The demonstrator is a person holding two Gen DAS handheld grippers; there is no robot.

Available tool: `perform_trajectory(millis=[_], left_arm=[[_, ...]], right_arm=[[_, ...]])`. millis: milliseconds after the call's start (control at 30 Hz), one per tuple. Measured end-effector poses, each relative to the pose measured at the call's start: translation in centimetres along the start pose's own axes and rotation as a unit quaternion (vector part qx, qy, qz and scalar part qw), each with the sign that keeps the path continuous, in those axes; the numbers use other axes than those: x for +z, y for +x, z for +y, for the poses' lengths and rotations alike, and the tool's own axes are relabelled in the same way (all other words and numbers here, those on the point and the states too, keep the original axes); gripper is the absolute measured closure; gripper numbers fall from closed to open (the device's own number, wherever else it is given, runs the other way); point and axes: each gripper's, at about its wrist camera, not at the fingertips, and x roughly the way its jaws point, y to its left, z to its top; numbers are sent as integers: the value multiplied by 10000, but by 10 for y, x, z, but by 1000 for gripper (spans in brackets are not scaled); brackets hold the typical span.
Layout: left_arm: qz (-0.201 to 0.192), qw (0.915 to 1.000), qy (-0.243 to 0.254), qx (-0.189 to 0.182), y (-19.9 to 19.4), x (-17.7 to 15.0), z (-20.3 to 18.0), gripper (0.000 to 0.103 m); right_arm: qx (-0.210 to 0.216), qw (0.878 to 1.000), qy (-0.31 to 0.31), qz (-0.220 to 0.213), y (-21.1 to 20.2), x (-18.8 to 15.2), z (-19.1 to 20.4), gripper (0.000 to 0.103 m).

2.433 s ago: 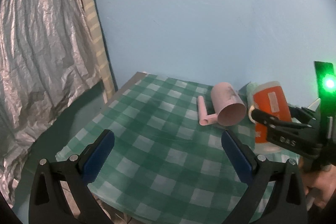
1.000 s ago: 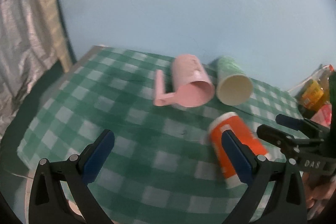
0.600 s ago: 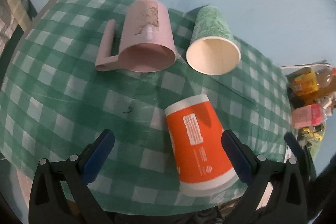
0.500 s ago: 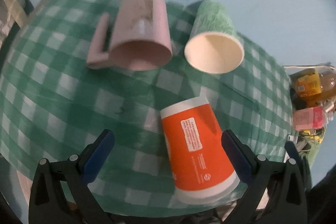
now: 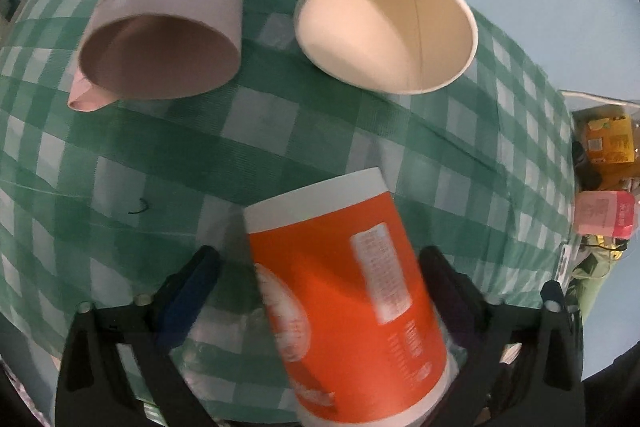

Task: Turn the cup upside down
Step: 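Grasp the orange-red cup with the left gripper while the right gripper releases it, then rotate the orange-red cup with the left gripper so its rim faces down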

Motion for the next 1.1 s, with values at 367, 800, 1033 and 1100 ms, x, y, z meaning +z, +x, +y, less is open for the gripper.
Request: perform_trajectory(millis=[367, 800, 1033, 1100], left_arm=[[-1045, 9929, 571, 20, -35, -20, -3, 31], [-4699, 8680, 1284, 964, -90, -91, 1, 31], [-4751, 8538, 1628, 1375, -68, -101, -12, 31], [-4677, 8598, 1553, 1340, -62, -100, -8, 31]], right_arm=[[103, 9998, 145, 34, 2, -5, -5, 16], [312, 9994, 98, 102, 5, -12, 14, 16], [368, 9991, 81, 169, 6, -15, 18, 16], [354, 9992, 88, 182, 6, -15, 17, 16]])
